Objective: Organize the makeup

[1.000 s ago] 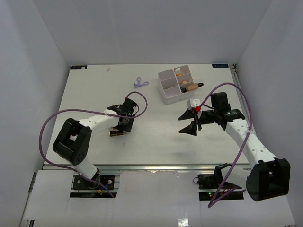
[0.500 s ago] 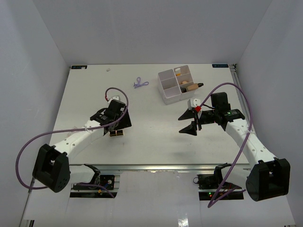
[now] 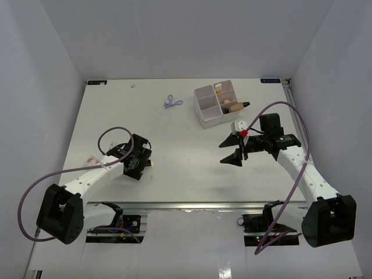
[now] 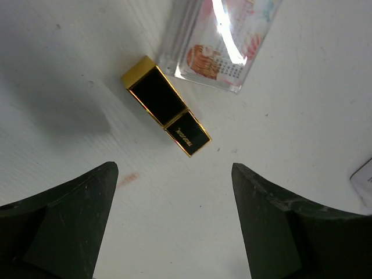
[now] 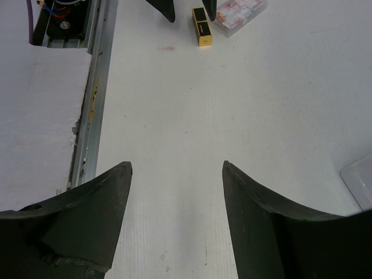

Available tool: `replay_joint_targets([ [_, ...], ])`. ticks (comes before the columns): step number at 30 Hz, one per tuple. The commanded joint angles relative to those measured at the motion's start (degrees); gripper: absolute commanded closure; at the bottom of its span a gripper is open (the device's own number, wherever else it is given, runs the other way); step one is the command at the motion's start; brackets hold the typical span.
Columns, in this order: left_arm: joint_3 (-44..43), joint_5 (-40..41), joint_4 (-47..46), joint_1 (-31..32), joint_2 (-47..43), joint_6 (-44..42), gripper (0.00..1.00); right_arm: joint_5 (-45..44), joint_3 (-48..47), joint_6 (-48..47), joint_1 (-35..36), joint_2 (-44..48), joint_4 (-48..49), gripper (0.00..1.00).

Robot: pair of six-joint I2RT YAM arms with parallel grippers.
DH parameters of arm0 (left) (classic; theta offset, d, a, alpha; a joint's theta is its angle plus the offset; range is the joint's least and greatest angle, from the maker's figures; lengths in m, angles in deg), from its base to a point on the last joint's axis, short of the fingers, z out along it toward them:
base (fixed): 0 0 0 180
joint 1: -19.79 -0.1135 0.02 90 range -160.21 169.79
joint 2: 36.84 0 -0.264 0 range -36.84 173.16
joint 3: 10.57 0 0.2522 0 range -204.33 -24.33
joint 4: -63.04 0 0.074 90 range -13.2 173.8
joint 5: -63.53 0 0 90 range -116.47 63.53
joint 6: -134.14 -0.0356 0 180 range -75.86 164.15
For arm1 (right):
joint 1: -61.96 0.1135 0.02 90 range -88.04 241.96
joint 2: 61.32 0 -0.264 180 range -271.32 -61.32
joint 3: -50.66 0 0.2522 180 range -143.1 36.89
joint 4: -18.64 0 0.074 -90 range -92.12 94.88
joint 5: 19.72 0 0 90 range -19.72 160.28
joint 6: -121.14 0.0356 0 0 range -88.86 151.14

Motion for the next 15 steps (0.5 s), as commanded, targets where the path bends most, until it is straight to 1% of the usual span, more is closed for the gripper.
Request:
replay_joint_targets([
  [1,1.7,3.0,1.8,-1.2,-0.7,11.4,0.12,2.5,0.5,-0.5,-0.4,1.2,-0.3,0.30],
  [6,3.1,1.6,-1.8,-3.8,2.3,9.8,0.16,2.6,0.5,-0.5,-0.4,1.3,-0.4,0.30],
  [15,1.5,0.7,-5.7,-6.1,6.1,6.0,0.26,2.8,0.6,-0.5,-0.9,1.2,-0.5,0.30],
])
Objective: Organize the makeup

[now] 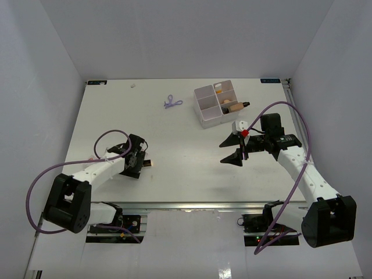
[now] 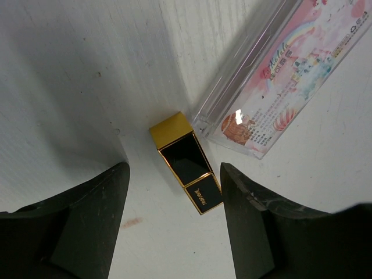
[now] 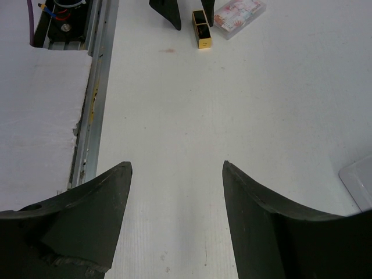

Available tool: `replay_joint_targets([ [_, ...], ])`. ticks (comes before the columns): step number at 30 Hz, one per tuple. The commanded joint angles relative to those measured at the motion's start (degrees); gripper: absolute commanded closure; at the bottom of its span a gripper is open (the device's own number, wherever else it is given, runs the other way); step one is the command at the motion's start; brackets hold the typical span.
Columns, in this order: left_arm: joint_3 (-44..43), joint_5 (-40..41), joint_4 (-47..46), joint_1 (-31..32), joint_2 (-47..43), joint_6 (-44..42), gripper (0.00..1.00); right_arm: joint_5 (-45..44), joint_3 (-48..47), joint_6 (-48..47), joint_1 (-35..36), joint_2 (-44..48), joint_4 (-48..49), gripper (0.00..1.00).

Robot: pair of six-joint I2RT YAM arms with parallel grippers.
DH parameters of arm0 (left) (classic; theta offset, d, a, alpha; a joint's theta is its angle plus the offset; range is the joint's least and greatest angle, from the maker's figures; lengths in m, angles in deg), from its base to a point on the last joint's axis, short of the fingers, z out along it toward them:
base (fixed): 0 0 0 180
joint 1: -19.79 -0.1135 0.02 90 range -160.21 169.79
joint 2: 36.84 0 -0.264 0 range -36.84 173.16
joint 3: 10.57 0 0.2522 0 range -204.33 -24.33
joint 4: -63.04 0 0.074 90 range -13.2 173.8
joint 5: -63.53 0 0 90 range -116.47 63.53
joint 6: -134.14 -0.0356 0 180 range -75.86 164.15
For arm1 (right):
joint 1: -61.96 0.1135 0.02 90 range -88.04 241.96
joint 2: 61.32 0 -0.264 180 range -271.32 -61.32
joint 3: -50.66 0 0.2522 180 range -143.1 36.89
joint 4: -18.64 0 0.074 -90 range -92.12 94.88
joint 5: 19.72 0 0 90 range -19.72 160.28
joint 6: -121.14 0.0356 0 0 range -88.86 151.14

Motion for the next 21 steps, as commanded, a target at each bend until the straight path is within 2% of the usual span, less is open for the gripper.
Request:
replay_joint_targets([
  [1,-1.6,-0.4,-3.0,-0.9,1.0,-1.7,0.27,2.0,0.6,-0.5,-0.4,0.9,-0.4,0.30],
  [11,0.1,-4.0,-5.9,-1.6,3.0,-2.4,0.35,1.9,0.6,-0.5,-0.5,0.8,-0.4,0.30],
  [18,0.3,-4.7,-6.1,-1.8,3.5,-3.4,0.54,1.9,0.6,-0.5,-0.5,1.0,-0.5,0.30],
  [21,0.7,-5.3,-6.2,-1.8,3.3,-4.0,0.55,2.0,0.6,-0.4,-0.6,1.1,-0.4,0.30],
])
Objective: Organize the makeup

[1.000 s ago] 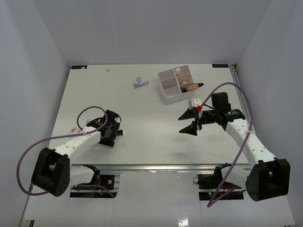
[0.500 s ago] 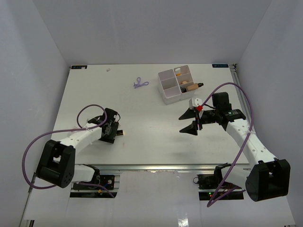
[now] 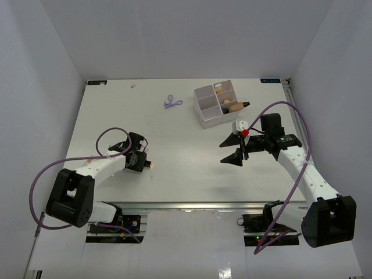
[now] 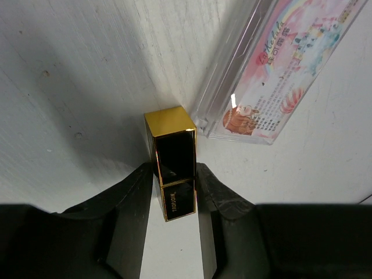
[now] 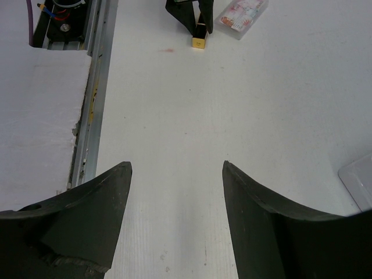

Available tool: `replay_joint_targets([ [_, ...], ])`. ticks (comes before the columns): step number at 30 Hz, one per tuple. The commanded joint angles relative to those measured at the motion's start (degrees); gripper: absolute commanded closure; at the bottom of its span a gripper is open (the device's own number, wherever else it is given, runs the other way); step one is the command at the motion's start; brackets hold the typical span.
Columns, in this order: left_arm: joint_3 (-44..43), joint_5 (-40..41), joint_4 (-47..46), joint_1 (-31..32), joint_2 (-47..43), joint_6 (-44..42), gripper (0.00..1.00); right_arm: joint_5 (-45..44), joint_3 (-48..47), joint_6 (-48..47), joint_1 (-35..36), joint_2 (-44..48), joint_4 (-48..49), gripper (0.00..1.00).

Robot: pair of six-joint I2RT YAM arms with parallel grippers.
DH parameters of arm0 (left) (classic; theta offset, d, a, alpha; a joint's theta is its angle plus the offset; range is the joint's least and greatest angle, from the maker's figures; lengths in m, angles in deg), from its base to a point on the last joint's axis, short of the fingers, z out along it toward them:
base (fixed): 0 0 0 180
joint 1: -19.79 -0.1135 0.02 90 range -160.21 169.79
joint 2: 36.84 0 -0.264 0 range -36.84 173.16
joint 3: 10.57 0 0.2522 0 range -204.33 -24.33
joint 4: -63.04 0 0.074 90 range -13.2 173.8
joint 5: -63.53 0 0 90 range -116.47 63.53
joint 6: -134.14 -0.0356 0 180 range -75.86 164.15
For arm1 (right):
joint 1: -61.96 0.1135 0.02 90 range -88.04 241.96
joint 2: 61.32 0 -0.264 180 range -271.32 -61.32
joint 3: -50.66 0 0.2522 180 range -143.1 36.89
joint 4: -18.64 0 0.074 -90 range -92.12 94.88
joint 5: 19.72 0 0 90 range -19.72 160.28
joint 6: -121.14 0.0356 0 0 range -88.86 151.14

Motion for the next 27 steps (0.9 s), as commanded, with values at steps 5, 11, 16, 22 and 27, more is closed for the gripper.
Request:
replay_joint_targets([
  [5,2.1,-3.1,-0.1,-0.4,-2.8,-2.7,0.58,2.1,0.6,-0.4,-0.4,1.3,-0.4,0.30],
  [11,2.0,-7.1,-1.3,-0.3,-10.3,-9.3,0.62,2.0,0.5,-0.5,-0.4,1.3,-0.4,0.30],
  [16,3.0,-13.0,-11.9,-0.2,-19.9,-22.3,0.69,1.7,0.4,-0.5,-0.6,1.1,-0.4,0.30],
  [22,3.7,-28.4,-40.0,0.1,-15.8,-38.6,0.90,0.7,0.3,-0.6,-1.3,1.2,-0.4,0.30],
  [27,-13.7,-38.3,-39.1,2.4,2.2,-53.4,0.98,0.1,0.3,-0.7,-2.4,1.4,-0.5,0.30],
])
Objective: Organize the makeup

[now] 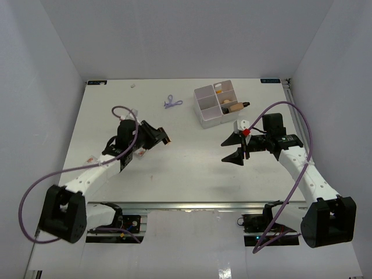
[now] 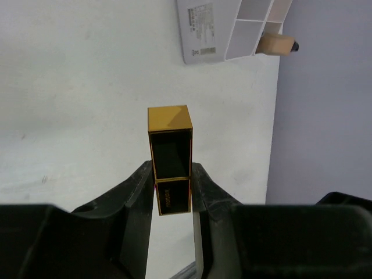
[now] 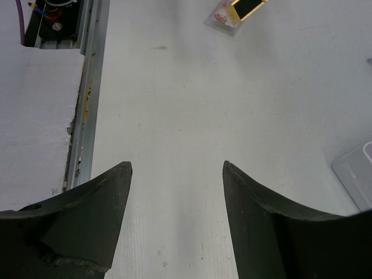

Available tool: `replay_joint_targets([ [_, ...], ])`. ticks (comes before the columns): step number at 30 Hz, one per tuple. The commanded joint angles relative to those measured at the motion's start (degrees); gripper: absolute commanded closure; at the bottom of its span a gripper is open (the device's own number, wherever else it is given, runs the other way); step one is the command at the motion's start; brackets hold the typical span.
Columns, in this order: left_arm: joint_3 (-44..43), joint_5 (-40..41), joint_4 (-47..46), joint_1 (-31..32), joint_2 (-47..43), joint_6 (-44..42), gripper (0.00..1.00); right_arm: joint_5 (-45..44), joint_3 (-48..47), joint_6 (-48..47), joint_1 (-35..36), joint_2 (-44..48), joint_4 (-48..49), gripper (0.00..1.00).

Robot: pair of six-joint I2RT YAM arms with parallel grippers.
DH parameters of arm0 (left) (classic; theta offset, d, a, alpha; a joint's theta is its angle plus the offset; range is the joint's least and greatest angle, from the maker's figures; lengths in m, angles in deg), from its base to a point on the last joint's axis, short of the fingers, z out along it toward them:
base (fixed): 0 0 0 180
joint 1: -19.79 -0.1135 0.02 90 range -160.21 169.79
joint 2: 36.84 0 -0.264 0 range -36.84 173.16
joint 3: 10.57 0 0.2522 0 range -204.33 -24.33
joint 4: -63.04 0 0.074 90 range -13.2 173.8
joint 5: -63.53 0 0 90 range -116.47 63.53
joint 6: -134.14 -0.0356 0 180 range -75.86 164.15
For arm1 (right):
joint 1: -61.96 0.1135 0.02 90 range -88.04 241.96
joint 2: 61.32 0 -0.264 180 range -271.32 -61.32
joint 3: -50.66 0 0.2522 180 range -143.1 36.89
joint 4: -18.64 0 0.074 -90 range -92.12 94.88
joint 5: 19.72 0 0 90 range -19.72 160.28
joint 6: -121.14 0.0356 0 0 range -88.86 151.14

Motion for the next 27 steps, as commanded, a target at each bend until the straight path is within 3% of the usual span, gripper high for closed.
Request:
replay_joint_targets([
  [1,-17.4,-12.1,-6.2,3.1,14.9,-20.4,0.99,0.5,0.3,-0.6,-1.4,1.1,-0.4,0.30],
  [9,-49.9,-8.9,3.3,11.1,35.6,-47.2,0.97,1.2,0.4,-0.3,-3.4,1.0,-0.4,0.29],
  [14,-65.0,-2.8,7.8,14.5,46.4,-61.4,0.95,1.8,0.5,-0.2,-4.0,0.7,-0.4,0.29],
  [19,-71.2,3.0,8.4,16.5,52.9,-71.7,0.92,2.0,0.5,-0.2,-4.6,0.7,-0.4,0.29],
  [27,-73.3,9.8,6.8,17.6,58.4,-78.2,0.86,2.3,0.6,-0.1,-5.1,0.3,-0.4,0.29],
])
